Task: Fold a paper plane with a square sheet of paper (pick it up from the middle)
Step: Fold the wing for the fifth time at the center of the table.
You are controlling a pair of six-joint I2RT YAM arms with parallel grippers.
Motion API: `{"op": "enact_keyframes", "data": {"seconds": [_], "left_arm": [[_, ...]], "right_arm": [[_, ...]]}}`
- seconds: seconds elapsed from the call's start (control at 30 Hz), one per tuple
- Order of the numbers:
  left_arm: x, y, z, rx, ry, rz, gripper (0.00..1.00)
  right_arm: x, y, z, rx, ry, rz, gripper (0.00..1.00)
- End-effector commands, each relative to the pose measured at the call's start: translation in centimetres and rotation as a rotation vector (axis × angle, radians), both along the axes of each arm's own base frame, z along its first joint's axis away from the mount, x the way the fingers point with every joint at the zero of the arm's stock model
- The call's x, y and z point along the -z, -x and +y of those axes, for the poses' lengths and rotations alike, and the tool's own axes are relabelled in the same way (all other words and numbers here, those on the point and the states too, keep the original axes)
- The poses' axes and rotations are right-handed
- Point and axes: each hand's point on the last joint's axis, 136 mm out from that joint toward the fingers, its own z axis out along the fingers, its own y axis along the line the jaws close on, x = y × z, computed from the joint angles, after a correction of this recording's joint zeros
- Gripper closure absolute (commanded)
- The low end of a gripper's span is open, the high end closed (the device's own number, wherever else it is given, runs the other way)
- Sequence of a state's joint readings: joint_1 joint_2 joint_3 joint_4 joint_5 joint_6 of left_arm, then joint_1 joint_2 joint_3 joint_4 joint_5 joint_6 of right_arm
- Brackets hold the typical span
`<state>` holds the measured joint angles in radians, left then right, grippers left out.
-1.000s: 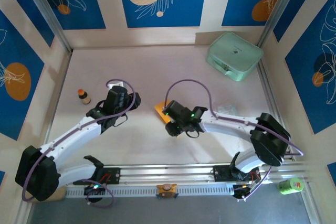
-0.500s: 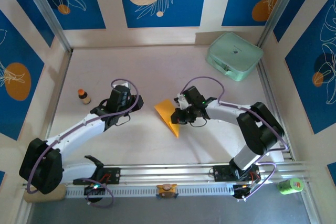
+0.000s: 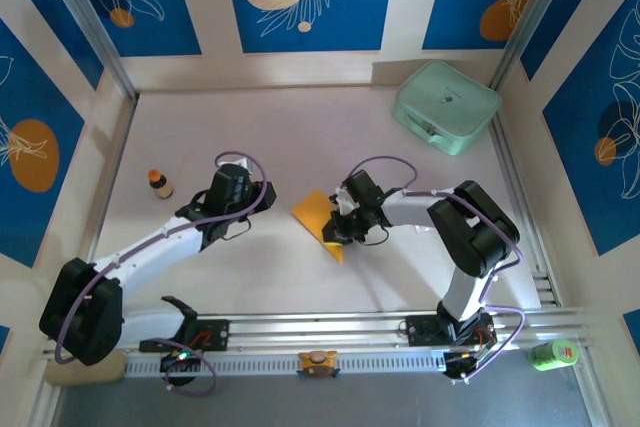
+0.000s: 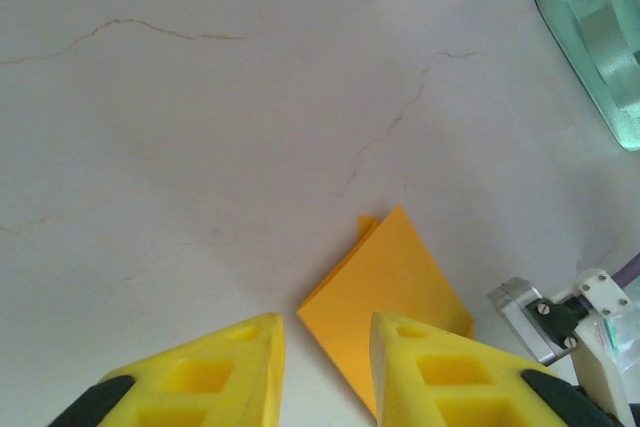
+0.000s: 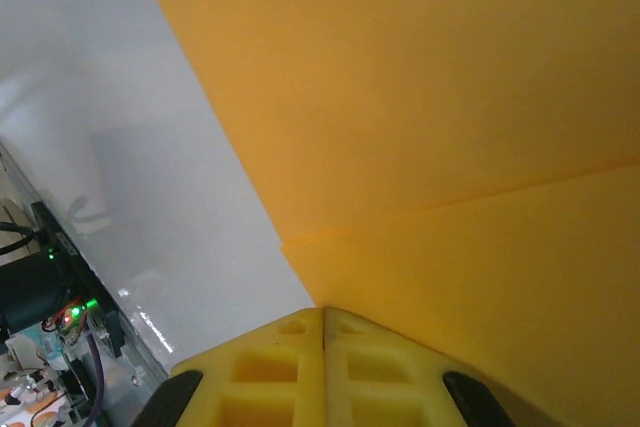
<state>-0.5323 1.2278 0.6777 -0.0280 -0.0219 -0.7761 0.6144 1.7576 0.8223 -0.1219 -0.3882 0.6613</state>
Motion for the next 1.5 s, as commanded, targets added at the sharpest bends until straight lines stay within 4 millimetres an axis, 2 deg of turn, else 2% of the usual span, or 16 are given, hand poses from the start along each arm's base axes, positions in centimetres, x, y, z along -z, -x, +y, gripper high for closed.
{"op": "enact_keyframes", "data": {"seconds": [0.0,0.17,0.37,0.43,0.5,0.67,0.77,0.97,1.27,1.47], "left_arm": [[-0.5,-0.4,-0.6,0.025,0.026,-0.021,0.71],[-0.5,-0.3,-1.1,0.056,0.039,-0.022,0.71],[0.2,-0.1,-2.4,0.111,0.075,0.010,0.71],[0.5,-0.2,-3.0,0.130,0.089,0.027,0.71],[0.6,-0.2,-3.6,0.151,0.104,0.041,0.71],[0.6,-0.3,-5.0,0.214,0.137,0.063,0.72],[0.8,-0.3,-6.0,0.251,0.166,0.088,0.72],[1.1,-0.1,-7.6,0.309,0.224,0.130,0.74],[2.1,0.1,-8.3,0.324,0.257,0.180,0.74],[2.1,0.1,-9.1,0.345,0.277,0.190,0.74]], "right_arm": [[1.1,0.1,-0.8,0.089,0.048,0.068,0.98],[3.1,0.3,-2.0,0.232,0.108,0.172,0.98],[2.7,-0.1,-2.1,0.400,0.036,0.220,0.98],[1.5,-0.4,-1.3,0.408,-0.049,0.201,0.98],[-0.9,-0.6,0.3,0.320,-0.178,0.137,0.96],[-3.3,-0.8,-0.2,0.210,-0.137,0.010,0.94],[-4.2,-0.1,0.4,0.054,-0.149,-0.022,0.95],[-3.0,0.0,-0.5,-0.004,-0.090,-0.030,0.96],[-2.2,-0.8,-0.5,0.008,-0.094,-0.003,0.97],[0.2,-1.0,-1.6,0.111,0.008,0.086,0.97]]}}
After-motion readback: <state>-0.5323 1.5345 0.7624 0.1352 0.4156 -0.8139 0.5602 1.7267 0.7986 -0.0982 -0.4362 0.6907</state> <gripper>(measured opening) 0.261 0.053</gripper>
